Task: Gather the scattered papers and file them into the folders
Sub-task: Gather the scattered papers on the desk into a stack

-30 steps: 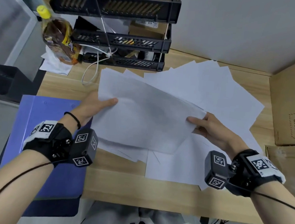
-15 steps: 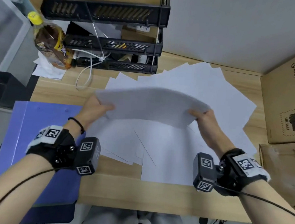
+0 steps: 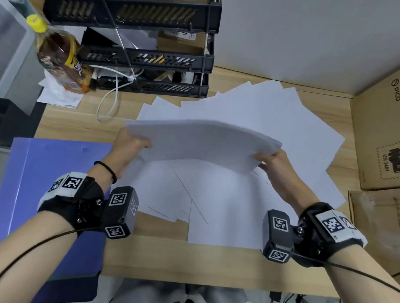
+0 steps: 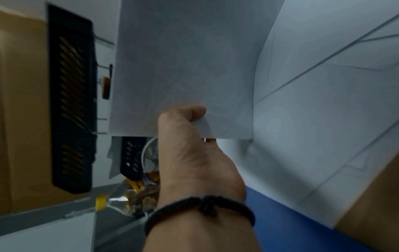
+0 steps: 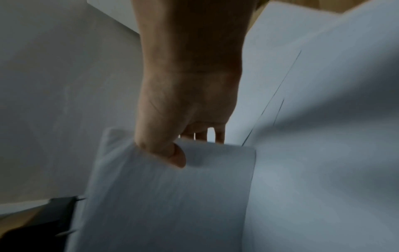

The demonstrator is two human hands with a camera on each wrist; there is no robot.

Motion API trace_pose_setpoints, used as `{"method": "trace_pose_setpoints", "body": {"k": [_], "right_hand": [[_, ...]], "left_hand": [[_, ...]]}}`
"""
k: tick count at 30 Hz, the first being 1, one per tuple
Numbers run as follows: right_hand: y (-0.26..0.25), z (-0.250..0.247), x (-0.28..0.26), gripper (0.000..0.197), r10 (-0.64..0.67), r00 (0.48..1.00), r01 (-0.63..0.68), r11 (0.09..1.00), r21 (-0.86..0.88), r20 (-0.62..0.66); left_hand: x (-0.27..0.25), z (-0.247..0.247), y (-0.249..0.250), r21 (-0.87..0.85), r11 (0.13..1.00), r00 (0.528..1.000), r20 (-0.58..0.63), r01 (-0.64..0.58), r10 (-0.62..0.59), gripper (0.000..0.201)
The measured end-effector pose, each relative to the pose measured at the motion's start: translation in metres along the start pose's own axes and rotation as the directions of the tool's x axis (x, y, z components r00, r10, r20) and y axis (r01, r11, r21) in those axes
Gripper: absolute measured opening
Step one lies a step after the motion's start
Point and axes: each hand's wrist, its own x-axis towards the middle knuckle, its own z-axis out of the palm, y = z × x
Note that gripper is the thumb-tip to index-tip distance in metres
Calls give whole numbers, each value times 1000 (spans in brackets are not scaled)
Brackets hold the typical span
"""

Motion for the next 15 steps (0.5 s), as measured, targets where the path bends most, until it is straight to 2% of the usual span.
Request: {"method": "trace_pose_setpoints", "body": {"k": [4,9,15], "right_hand": [[1,-11,5,41,-16,1000,17,998,-54,24],[-3,-7,5,32,-20,999,26,989,-143,42],[3,-2,6,28,64,998,-64,972,-225,-6]], "left_hand": [[-2,-5,-1,55,997,993,109,-51,45,43],[-7,2,-3,13,1000,999,32,-3,2,33],[-5,0,-13,61,998,999,45,19,-22,29]]}}
